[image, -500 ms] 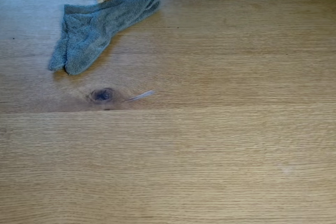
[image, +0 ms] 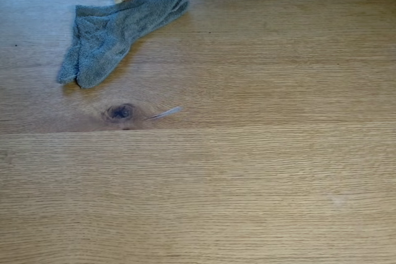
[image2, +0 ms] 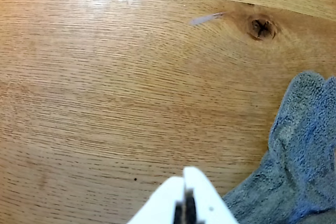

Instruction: Clean the area in front of the robot

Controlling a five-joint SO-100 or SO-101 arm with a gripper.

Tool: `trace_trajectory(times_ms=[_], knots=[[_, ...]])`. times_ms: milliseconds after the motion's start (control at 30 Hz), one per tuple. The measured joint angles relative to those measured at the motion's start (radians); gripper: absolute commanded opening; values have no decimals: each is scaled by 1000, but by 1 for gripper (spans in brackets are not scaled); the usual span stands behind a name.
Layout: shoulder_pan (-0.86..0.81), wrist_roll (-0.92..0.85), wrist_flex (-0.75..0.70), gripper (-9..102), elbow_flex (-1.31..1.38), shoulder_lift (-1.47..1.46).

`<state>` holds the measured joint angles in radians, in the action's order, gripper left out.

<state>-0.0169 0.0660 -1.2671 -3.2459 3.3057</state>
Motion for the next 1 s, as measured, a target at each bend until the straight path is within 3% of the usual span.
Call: trace_trajectory(times_ms=[100,267,533,733,900,1000], knots=[[0,0,28,0,0,-46],[-12,0,209,0,0,-316],[12,3,397,0,0,-449],[14,-58,468,18,17,-555],[14,-20,489,35,204,-753],[-31,0,523,39,321,-873]])
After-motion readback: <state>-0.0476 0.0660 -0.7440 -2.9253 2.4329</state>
